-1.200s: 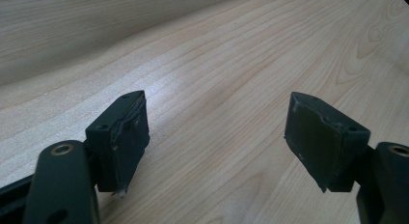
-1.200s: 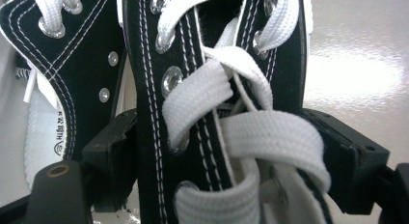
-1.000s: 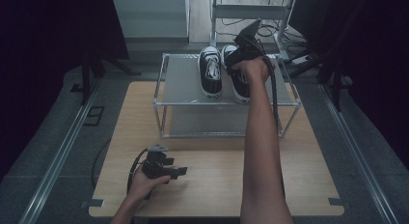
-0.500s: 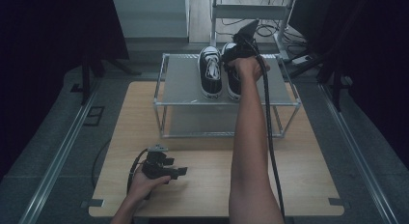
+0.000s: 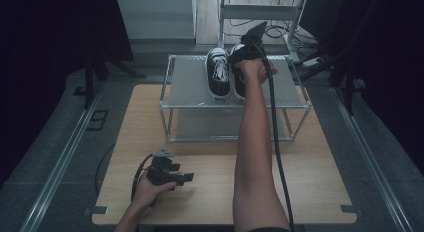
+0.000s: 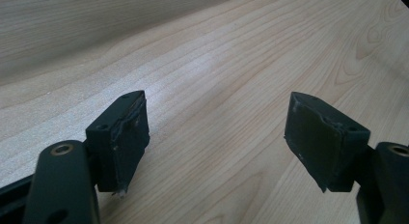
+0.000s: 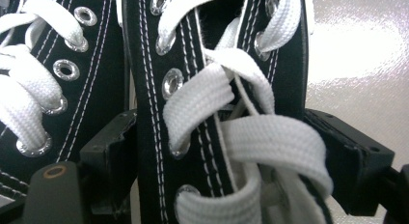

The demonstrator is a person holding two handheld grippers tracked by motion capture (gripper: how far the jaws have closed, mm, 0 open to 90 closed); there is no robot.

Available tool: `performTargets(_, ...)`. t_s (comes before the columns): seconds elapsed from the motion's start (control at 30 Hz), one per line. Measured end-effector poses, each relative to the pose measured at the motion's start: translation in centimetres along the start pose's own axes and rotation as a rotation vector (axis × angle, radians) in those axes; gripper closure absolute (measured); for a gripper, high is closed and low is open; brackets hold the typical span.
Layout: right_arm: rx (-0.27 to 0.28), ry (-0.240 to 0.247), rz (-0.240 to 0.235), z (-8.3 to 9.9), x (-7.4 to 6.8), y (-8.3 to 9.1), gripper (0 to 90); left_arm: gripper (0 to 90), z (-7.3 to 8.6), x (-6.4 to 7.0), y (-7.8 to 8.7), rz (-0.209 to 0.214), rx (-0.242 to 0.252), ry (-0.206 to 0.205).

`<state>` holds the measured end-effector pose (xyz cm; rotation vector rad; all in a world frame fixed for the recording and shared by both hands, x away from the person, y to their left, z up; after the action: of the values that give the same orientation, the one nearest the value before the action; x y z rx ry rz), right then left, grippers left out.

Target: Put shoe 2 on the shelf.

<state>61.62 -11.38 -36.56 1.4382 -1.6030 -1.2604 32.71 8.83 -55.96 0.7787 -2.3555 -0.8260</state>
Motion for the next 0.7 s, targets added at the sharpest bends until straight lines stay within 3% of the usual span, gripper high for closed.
performTargets(0.13, 0.016, -0.012, 0.030, -0.15, 0.21, -0.09, 17.9, 24.1, 0.01, 0.00, 0.00, 0.002, 0.000, 0.001)
performTargets(0.4, 0.007, -0.034, 0.014, -0.35, 0.00, -0.46, 17.5, 24.1, 0.04, 0.09, -0.09, 0.002, -0.004, -0.001)
performTargets(0.57, 0.019, -0.037, 0.055, -0.57, 0.28, -0.91, 19.2, 24.2, 0.01, 0.06, 0.03, 0.003, 0.001, 0.002)
performTargets(0.7, 0.016, -0.038, 0.038, -0.59, 0.26, -0.85, 18.9, 24.2, 0.04, 0.04, -0.05, 0.001, -0.003, 0.000)
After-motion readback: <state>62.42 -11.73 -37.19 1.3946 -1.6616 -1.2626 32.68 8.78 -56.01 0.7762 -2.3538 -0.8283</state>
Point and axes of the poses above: each handheld gripper's, and its own axes: y roughly backward along the jaws, z roughly out of its underside, x roughly to its right, the point moved 10 cm from there along -y, roughly forward along the jaws, and after that the axes turned 9 degrees about -y, right-handed, at the moved point
